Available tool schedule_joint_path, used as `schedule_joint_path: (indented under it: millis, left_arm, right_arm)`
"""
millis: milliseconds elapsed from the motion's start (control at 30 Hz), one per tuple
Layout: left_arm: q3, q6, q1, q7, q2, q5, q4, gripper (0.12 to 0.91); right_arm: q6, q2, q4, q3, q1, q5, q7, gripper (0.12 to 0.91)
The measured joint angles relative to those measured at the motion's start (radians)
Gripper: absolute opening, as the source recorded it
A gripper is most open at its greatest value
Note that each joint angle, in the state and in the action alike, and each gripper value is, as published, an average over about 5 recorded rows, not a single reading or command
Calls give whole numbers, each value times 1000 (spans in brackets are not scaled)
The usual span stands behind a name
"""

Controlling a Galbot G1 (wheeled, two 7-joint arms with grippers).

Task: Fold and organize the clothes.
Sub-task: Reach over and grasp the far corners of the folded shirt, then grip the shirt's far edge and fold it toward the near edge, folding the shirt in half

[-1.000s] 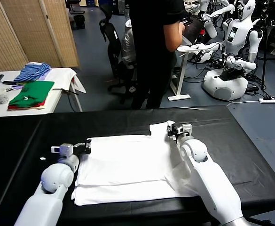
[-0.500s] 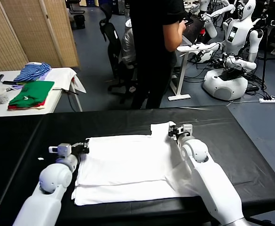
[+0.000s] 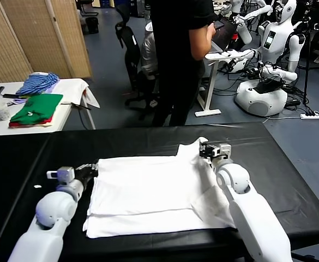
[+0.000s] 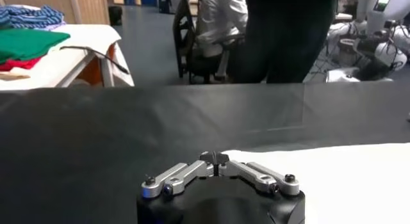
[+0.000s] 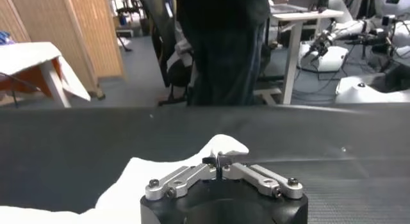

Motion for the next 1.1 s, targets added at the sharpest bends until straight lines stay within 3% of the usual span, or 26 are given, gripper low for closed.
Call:
schedule_joint_path:
  millis: [400, 800, 1100]
  left_arm:
    - [-35, 23, 110, -24, 10, -24, -142, 146]
    - [-83, 102, 274, -37, 32, -45, -308, 146]
    - [-108, 149, 359, -39, 27, -23, -381, 146]
  right_arm:
    - [-4, -22, 225, 99, -200, 14, 15, 142]
    - [-74, -18, 392, 160, -383, -30, 70, 142]
    - [-99, -12, 490, 184, -481, -68, 84, 142]
